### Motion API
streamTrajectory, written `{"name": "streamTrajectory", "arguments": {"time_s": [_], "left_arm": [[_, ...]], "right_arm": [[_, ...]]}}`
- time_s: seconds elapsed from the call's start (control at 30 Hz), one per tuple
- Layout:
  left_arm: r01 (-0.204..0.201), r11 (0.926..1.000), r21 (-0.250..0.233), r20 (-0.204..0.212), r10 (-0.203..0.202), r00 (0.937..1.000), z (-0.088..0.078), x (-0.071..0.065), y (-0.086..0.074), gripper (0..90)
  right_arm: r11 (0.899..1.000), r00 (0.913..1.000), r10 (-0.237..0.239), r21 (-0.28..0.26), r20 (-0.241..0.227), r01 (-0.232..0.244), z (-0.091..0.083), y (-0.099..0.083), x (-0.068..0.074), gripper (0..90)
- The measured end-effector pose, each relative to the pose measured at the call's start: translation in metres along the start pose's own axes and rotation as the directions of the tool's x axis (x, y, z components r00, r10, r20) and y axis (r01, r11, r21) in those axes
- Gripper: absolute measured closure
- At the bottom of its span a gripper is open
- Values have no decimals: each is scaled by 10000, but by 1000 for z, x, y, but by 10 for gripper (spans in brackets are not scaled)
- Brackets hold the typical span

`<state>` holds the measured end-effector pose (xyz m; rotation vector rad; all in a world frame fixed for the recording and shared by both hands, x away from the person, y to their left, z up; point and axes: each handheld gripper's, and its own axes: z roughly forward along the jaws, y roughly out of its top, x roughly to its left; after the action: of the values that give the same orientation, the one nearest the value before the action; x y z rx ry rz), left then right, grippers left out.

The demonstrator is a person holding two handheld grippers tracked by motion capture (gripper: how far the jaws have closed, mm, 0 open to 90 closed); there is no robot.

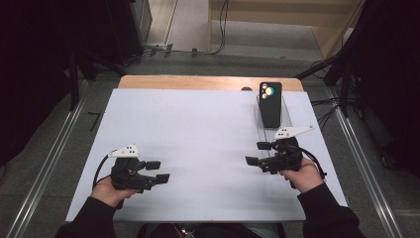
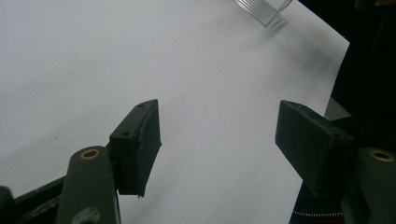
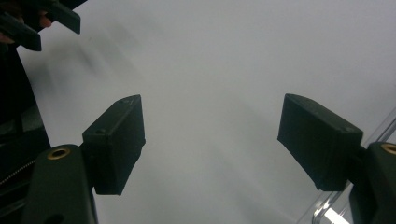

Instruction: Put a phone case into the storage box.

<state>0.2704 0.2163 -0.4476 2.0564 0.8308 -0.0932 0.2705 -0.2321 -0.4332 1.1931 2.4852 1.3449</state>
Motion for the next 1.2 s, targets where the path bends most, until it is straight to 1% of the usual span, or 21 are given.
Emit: {"name": "streamTrajectory", "arguments": {"time_s": [0.17, 0.33, 0.73, 0.83, 1.0, 1.2], "left_arm": [[-10, 10000, 6, 38, 10, 10000, 1, -1, 0, 314], [-38, 10000, -10, 62, 38, 10000, 1, -2, 0, 314], [-64, 10000, -17, 125, 65, 9999, -1, -5, -3, 314], [-44, 10000, -45, 104, 45, 9999, -2, -5, -4, 314], [-39, 10000, -84, 103, 40, 9999, -3, -4, -5, 313], [-61, 10000, -46, 111, 62, 9999, -3, -4, -5, 314]], "right_arm": [[9999, 9999, -88, 90, -130, 90, -3, -10, 2, 211], [9998, 9998, 0, 187, -215, 4, -6, -20, 2, 211], [9995, 9999, -58, 304, -146, 63, -14, -40, 1, 211], [9994, 9999, 53, 348, -108, -49, -15, -43, 1, 211], [9993, 10000, 10, 383, -73, -7, -15, -48, 2, 208], [9990, 10000, -1, 447, -64, 4, -14, -51, 0, 208]]}}
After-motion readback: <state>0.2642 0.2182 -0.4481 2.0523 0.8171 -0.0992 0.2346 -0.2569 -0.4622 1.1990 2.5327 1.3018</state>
